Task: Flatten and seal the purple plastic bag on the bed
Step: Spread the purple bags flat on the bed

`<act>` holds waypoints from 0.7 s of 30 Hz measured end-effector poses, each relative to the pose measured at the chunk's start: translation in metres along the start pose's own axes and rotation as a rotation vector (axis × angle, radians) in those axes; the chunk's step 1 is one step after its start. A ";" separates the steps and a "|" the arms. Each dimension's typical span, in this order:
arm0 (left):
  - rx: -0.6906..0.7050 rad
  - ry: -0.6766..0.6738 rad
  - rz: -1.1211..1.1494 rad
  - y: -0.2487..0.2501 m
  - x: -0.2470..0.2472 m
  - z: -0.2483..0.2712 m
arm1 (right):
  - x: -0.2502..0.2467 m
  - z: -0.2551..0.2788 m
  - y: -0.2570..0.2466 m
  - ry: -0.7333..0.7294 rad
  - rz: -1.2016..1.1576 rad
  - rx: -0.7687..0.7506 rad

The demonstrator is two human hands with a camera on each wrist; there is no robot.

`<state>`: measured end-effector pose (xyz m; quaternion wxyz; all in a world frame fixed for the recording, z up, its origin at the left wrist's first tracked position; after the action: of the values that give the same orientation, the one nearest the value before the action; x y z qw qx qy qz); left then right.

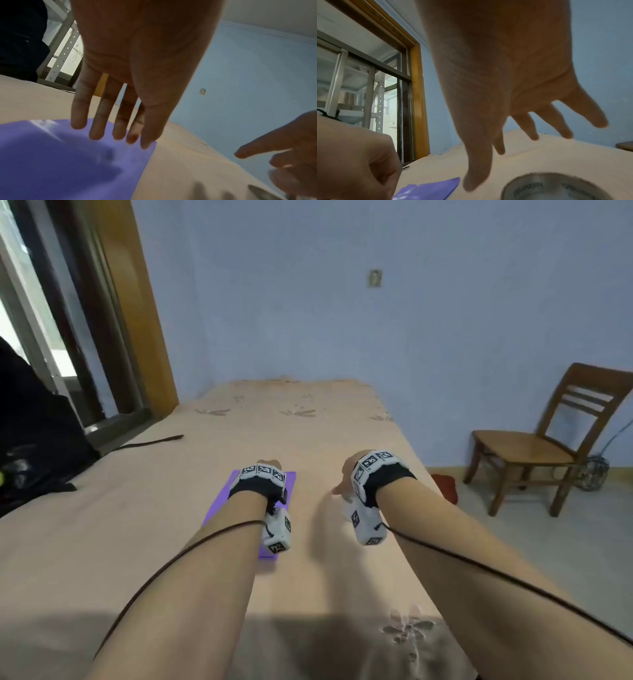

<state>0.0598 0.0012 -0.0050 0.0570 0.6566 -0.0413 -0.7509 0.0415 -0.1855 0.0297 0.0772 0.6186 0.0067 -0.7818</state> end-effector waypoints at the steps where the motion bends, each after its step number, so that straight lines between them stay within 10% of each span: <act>1: 0.014 -0.016 0.004 0.002 0.005 -0.002 | 0.002 0.002 0.002 -0.018 0.022 -0.021; 21: -0.075 -0.176 -0.135 0.002 0.025 -0.024 | 0.018 -0.022 0.006 -0.015 0.018 -0.030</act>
<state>0.0805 -0.0042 -0.0327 0.0268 0.5868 0.0263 -0.8089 0.0595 -0.1914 0.0072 0.0934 0.6117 0.0124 -0.7855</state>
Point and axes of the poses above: each hand's wrist, its own z-axis away from the middle knuckle, its own x-axis out of the palm, y = z × x, the point moved 6 cm from there along -z, towards the middle knuckle, and after that the axes turned 3 degrees about -y, right-handed, at the moved point
